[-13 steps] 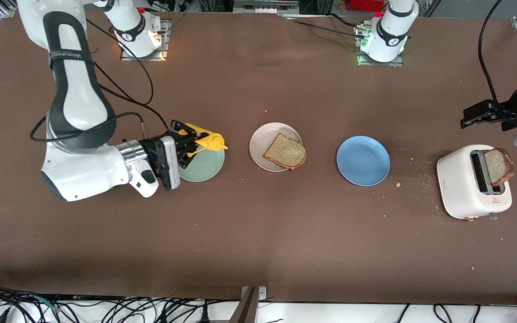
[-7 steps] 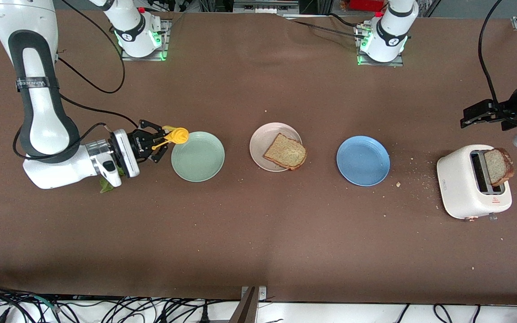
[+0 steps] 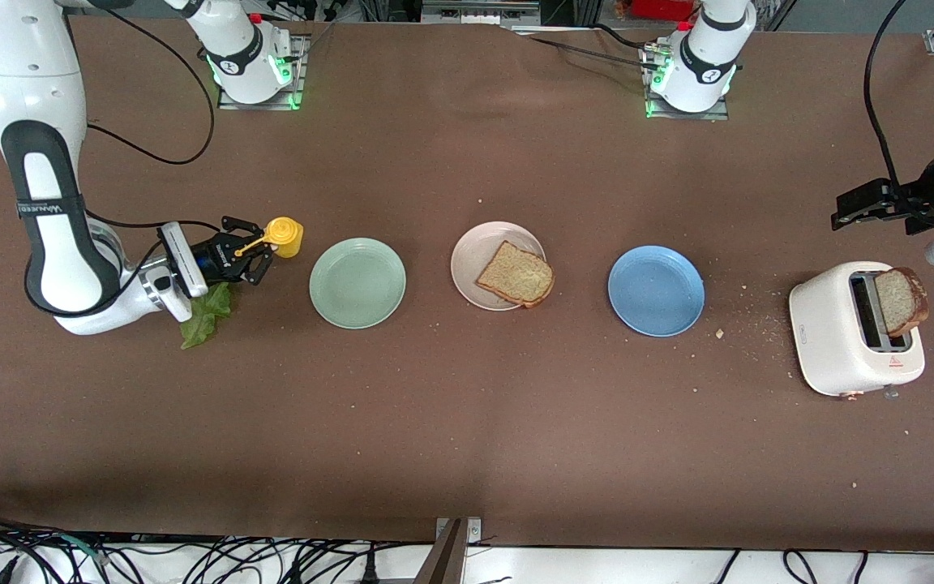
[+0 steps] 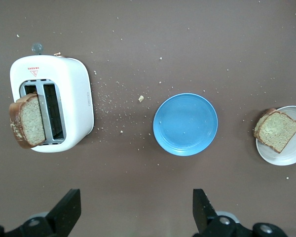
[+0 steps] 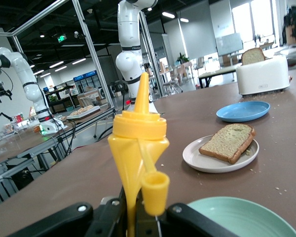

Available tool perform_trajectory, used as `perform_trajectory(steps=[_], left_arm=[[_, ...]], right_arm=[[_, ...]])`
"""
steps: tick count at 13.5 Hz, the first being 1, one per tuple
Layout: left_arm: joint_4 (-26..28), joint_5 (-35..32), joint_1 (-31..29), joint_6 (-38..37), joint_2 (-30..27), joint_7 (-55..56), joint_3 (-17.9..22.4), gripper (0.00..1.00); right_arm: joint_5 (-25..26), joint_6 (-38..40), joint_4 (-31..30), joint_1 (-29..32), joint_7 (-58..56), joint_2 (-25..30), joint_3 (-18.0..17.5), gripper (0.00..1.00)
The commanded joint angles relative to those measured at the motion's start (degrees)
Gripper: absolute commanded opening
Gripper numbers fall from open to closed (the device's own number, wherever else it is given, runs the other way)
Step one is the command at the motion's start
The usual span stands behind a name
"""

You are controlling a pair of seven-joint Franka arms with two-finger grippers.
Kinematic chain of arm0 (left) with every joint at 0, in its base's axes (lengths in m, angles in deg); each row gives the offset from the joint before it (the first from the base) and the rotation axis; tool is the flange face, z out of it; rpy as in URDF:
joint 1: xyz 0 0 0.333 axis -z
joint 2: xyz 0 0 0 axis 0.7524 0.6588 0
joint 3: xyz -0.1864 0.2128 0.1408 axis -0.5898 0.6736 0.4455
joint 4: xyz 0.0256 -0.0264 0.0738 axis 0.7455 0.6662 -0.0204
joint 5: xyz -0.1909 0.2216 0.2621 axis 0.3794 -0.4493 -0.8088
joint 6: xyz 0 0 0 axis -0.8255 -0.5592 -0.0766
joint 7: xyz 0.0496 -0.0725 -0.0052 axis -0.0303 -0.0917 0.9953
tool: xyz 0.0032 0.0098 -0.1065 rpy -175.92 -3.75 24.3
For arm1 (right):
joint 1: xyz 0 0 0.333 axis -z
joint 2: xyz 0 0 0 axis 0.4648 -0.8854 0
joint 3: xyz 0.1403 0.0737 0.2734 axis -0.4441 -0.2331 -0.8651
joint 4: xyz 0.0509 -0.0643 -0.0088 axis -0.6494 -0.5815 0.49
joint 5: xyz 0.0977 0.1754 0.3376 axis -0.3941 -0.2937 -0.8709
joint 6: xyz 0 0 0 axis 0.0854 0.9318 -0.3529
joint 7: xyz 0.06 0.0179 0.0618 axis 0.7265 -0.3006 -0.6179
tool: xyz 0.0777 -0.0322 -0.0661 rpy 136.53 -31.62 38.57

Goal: Make sandwich in beige plate with both arms
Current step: 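Release the mustard bottle and withdraw the right gripper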

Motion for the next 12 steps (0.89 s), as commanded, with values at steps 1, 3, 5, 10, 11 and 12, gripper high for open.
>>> perform_trajectory(steps=[1, 3, 5, 10, 11, 12], left_arm=[[0.4, -1.7, 0.0, -0.7, -0.8, 0.6, -0.3, 1.00], [0.4, -1.7, 0.0, -0.7, -0.7, 0.6, -0.3, 1.00], [0.4, -1.7, 0.0, -0.7, -0.8, 0.6, -0.3, 1.00], [0.4, -1.7, 0.0, -0.7, -0.8, 0.6, -0.3, 1.00], [0.4, -1.7, 0.0, -0.7, -0.7, 0.6, -0.3, 1.00], [0.4, -1.7, 0.0, -0.7, -0.8, 0.6, -0.3, 1.00]], right_arm=[[-1.3, 2.7, 4.2, 1.1, -7.6, -6.5, -0.7, 0.00], [-1.1, 2.6, 4.2, 1.5, -10.0, -7.7, -0.7, 0.00], [-0.5, 2.3, 4.3, 2.4, -10.6, -8.0, -0.6, 0.00], [1.9, 3.1, 9.1, 6.2, -11.7, -12.6, -0.6, 0.00], [1.6, 3.7, 9.7, 6.6, -11.7, -13.9, -0.6, 0.00], [1.4, 3.8, 11.0, 6.6, -11.8, -15.4, -0.7, 0.00]])
